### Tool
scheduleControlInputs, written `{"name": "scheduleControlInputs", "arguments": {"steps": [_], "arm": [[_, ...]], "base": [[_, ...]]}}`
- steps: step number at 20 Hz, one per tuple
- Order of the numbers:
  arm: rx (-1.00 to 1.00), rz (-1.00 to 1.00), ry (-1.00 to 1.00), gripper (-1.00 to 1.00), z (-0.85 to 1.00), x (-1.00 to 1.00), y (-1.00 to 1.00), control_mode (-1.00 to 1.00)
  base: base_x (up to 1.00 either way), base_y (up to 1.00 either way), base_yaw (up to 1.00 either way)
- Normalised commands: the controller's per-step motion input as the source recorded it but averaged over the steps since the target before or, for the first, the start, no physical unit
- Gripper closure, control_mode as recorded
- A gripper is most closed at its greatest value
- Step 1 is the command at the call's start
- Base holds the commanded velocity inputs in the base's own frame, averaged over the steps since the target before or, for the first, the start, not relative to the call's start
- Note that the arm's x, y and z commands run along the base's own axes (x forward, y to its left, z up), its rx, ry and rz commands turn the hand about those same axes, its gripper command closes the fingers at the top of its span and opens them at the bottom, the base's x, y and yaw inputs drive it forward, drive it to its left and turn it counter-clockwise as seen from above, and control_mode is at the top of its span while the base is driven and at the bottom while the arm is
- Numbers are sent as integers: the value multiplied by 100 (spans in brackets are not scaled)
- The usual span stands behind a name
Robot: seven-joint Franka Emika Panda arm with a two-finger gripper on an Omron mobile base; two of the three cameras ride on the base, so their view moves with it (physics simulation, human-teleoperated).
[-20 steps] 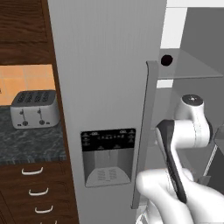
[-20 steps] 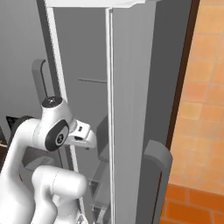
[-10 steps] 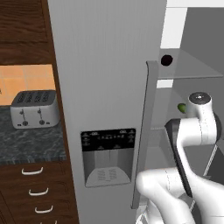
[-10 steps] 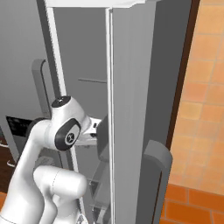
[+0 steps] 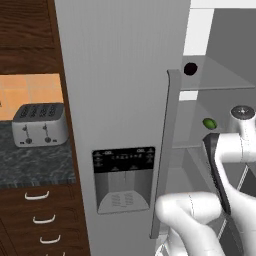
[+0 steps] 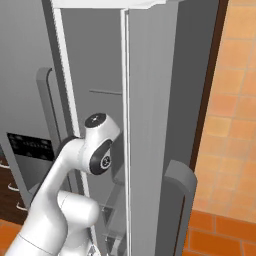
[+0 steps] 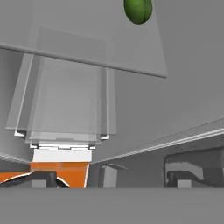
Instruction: Place one avocado and one steak in each tupperware on the nearby counter, to pack two identical lunches.
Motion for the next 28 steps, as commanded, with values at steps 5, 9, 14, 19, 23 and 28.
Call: {"name": "scheduleControlInputs", "arguments": {"steps": [5,9,14,19,23,28], "arm": [[0,0,-6,-100,-6,76,-1,-100],[0,2,-7,-100,-25,73,-9,-100],[0,0,-4,-100,-5,71,-25,-100],[0,0,-1,-100,3,72,-34,-100],[0,0,0,-100,0,61,-33,-100],[0,0,0,-100,0,50,-30,-100]], "base": [[0,0,0],[0,0,0],[0,0,0],[0,0,0],[0,0,0],[0,0,0]]}}
